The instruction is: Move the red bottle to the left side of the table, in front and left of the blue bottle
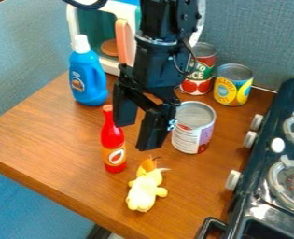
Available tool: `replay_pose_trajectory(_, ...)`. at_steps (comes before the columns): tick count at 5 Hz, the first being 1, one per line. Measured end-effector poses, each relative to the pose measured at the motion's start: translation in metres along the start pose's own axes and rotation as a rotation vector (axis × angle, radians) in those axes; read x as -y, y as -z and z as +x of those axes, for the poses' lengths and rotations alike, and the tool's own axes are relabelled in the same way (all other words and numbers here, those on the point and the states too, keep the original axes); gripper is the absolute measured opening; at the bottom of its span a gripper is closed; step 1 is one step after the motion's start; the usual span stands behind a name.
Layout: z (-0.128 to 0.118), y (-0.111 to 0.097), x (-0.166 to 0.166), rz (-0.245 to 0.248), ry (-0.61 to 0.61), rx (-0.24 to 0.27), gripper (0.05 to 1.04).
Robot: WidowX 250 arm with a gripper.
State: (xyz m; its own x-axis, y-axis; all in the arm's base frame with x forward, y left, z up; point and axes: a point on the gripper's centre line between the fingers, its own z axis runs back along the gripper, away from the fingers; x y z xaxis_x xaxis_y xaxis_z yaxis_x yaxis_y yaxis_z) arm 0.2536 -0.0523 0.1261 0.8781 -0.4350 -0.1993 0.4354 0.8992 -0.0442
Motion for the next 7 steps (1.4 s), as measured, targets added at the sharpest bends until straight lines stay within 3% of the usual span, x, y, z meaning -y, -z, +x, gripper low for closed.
replay_pose_trajectory(1, -0.001, 0.006, 0.000, -0.008, 0.001, -0.023, 1.001)
replay_pose_trajectory(2, -0.003, -0.010, 0.007, -0.022, 0.070, 0.056, 1.001)
replay_pose_trajectory(3, -0.012, -0.028, 0.009, -0.005, 0.089, 0.115, 1.001)
replay_pose_trajectory(5, -0.024, -0.027, -0.035, 0.018, -0.049, 0.136, 1.001)
replay_pose_trajectory(7, -0.019, -0.020, -0.055, 0.036, -0.131, 0.119, 1.001)
